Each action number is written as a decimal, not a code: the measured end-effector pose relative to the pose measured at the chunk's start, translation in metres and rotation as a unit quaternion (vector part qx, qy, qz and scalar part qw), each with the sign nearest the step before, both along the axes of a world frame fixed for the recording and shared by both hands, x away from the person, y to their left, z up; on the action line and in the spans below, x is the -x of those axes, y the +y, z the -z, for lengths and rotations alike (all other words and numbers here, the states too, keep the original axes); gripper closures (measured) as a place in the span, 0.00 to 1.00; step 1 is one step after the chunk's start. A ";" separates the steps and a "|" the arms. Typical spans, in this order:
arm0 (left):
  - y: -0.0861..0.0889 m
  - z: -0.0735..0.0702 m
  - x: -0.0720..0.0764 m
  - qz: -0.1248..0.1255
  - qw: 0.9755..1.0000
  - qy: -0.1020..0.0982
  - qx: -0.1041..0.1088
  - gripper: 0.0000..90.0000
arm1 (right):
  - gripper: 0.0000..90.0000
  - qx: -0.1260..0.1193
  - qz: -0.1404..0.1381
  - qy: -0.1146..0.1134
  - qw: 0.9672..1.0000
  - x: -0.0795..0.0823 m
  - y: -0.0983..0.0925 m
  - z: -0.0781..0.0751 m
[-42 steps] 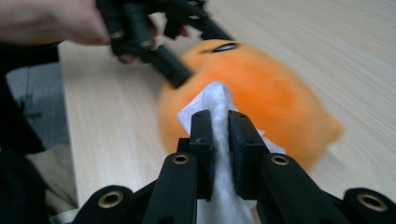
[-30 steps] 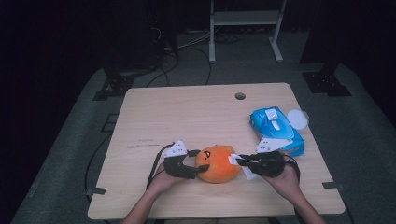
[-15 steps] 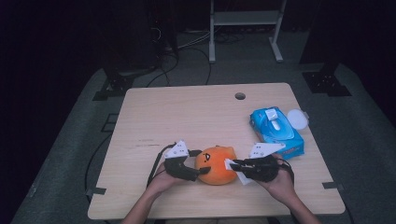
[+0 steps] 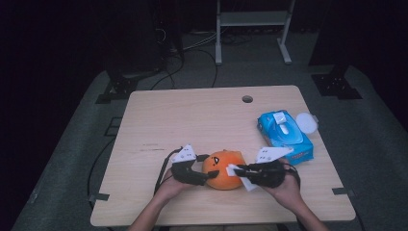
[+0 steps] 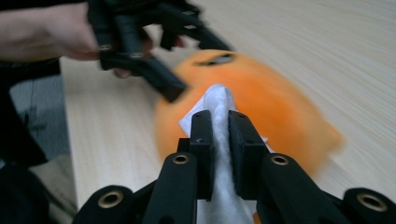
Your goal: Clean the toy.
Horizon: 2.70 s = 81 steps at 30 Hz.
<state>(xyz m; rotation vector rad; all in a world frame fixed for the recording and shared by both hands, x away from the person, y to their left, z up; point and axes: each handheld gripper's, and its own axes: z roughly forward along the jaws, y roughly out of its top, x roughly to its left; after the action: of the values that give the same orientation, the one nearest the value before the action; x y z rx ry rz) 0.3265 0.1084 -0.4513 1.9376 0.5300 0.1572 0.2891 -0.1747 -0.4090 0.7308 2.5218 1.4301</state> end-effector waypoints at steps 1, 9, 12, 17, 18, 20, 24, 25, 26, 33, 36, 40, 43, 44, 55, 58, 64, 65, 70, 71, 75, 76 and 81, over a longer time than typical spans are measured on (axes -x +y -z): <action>-0.001 0.000 0.001 -0.001 1.000 -0.006 -0.005 0.30 | 0.89 0.010 -0.008 -0.007 1.000 0.003 0.005 0.000; 0.010 0.003 -0.007 -0.016 0.999 0.028 0.035 0.30 | 0.89 0.030 0.023 -0.012 0.999 -0.007 -0.014 0.002; 0.007 -0.001 -0.007 -0.017 0.999 0.028 0.044 0.21 | 0.89 0.022 0.035 0.002 0.999 -0.013 -0.024 0.006; 0.002 -0.001 -0.004 -0.008 0.999 0.023 0.035 0.22 | 0.89 0.018 0.033 0.008 0.999 -0.014 -0.023 0.006; 0.001 -0.001 -0.003 -0.008 0.999 0.020 0.032 0.24 | 0.89 0.012 0.032 0.010 0.999 -0.012 -0.020 0.005; -0.003 -0.001 -0.002 -0.004 0.999 0.012 0.033 0.26 | 0.89 0.009 0.023 0.001 1.000 -0.007 -0.012 0.001; -0.004 -0.005 0.000 -0.007 1.000 -0.003 0.019 0.23 | 0.89 0.027 0.014 -0.021 0.999 -0.002 0.002 -0.002; -0.002 -0.006 0.000 -0.015 1.000 0.002 0.024 0.18 | 0.89 0.026 0.016 -0.019 0.999 -0.003 0.001 -0.002; -0.001 -0.006 -0.001 -0.023 0.999 0.007 0.024 0.11 | 0.89 0.023 0.021 -0.016 0.999 -0.005 -0.001 -0.001; -0.008 -0.002 0.001 -0.011 1.000 0.004 0.007 0.25 | 0.90 0.006 0.052 -0.007 0.999 -0.009 -0.010 0.001; -0.006 -0.001 0.000 -0.020 1.000 0.008 0.013 0.28 | 0.90 -0.004 0.021 -0.010 1.000 0.001 0.004 -0.003; -0.004 0.002 -0.001 -0.016 1.000 0.008 0.010 0.28 | 0.89 0.018 0.005 -0.027 0.999 0.006 0.015 -0.003; -0.001 0.003 -0.003 -0.015 1.000 0.012 0.009 0.28 | 0.89 0.025 0.029 -0.036 0.999 -0.002 0.005 -0.004; -0.002 0.003 -0.003 -0.015 1.000 0.010 0.009 0.28 | 0.89 0.024 0.063 -0.035 0.997 -0.011 -0.010 -0.002; -0.013 0.000 0.005 0.009 1.000 -0.019 0.003 0.28 | 0.90 0.004 0.029 -0.016 0.999 -0.005 -0.003 -0.005; -0.012 0.000 0.006 0.013 1.000 -0.026 -0.004 0.29 | 0.90 0.015 0.030 -0.031 0.999 -0.004 0.003 -0.008; -0.013 0.003 -0.001 -0.019 0.999 0.032 0.009 0.08 | 0.89 0.005 0.063 -0.005 0.998 -0.019 -0.013 0.002; -0.013 0.003 -0.001 -0.019 0.999 0.032 0.009 0.08 | 0.89 0.005 0.063 -0.005 0.998 -0.019 -0.013 0.002; -0.018 0.003 0.004 -0.003 1.000 0.011 0.003 0.20 | 0.90 0.013 0.042 -0.022 0.999 -0.006 -0.002 -0.004; -0.020 0.001 0.007 0.002 1.000 -0.008 -0.004 0.22 | 0.90 0.011 0.037 -0.024 0.999 -0.005 0.000 -0.005; -0.029 -0.002 0.018 0.028 0.997 -0.066 -0.036 0.27 | 0.90 0.005 0.019 -0.047 0.999 0.002 0.008 -0.013; -0.030 -0.003 0.019 0.032 0.996 -0.072 -0.040 0.27 | 0.90 0.006 0.025 -0.051 0.998 0.001 0.008 -0.014; -0.028 -0.002 0.014 0.024 0.999 -0.031 -0.020 0.21 | 0.90 0.017 0.064 -0.046 0.997 -0.012 -0.008 -0.009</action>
<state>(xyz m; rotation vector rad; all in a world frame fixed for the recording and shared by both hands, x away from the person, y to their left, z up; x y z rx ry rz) 0.3125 0.0807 -0.4492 1.9757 0.4417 0.1988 0.3016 -0.1828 -0.3998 0.7864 2.3778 1.3441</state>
